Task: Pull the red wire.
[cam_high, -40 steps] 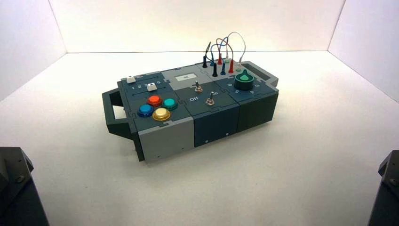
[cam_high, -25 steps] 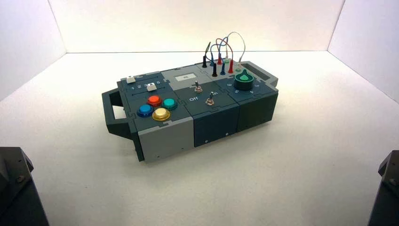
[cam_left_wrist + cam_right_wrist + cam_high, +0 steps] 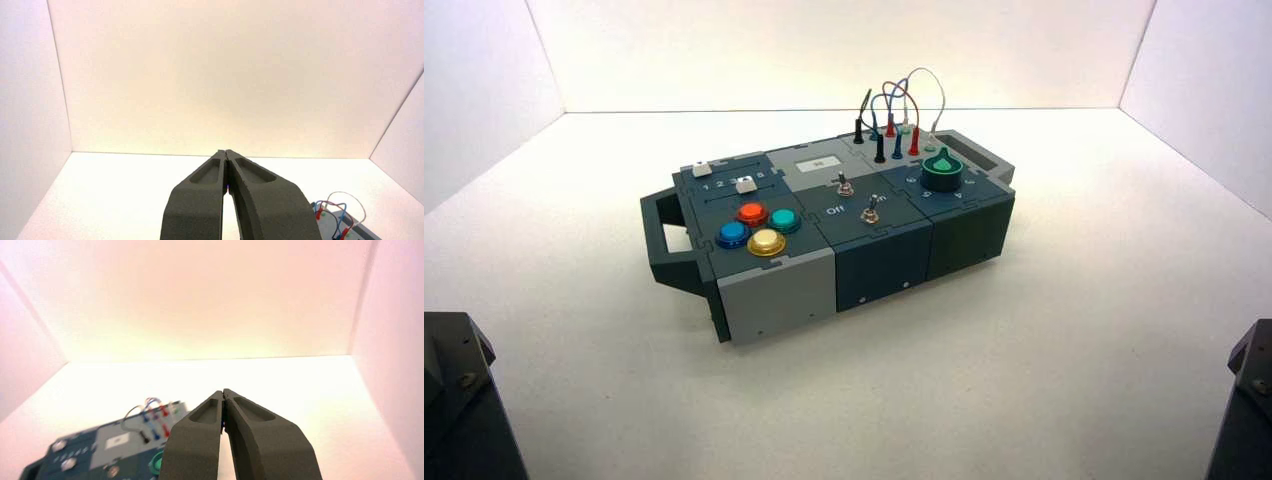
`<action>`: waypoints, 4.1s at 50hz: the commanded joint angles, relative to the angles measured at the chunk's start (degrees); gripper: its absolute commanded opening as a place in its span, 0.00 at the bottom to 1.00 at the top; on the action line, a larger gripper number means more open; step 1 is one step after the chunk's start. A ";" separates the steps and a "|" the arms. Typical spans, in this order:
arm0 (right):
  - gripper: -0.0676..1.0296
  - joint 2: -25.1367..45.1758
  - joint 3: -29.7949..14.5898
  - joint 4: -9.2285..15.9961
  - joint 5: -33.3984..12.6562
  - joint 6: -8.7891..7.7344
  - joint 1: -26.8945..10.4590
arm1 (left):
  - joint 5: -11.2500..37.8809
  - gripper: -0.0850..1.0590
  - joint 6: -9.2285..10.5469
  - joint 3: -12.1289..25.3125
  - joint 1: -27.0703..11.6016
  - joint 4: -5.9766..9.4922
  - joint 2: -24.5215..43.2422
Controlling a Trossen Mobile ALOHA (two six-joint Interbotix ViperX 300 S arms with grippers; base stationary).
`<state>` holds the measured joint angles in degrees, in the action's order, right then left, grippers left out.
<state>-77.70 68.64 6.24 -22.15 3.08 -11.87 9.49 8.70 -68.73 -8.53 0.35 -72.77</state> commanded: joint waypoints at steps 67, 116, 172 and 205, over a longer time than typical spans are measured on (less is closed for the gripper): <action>0.32 56.34 -21.09 5.54 -5.10 -0.97 -20.74 | -1.05 0.05 0.35 0.62 0.44 0.44 2.02; 0.39 76.03 -33.05 -2.55 -5.19 -0.97 -20.21 | -1.23 0.05 0.26 0.62 0.44 0.44 2.02; 0.39 83.67 -39.20 -3.43 -7.82 -0.53 -17.67 | -1.93 0.05 0.26 0.62 0.44 0.44 3.16; 0.37 87.36 -41.66 -3.43 -8.26 -0.53 -17.67 | -2.02 0.05 0.35 0.53 0.44 0.44 2.99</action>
<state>10.28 28.48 2.72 -30.32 2.37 -29.27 8.17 8.96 -68.91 -8.53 0.70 -70.40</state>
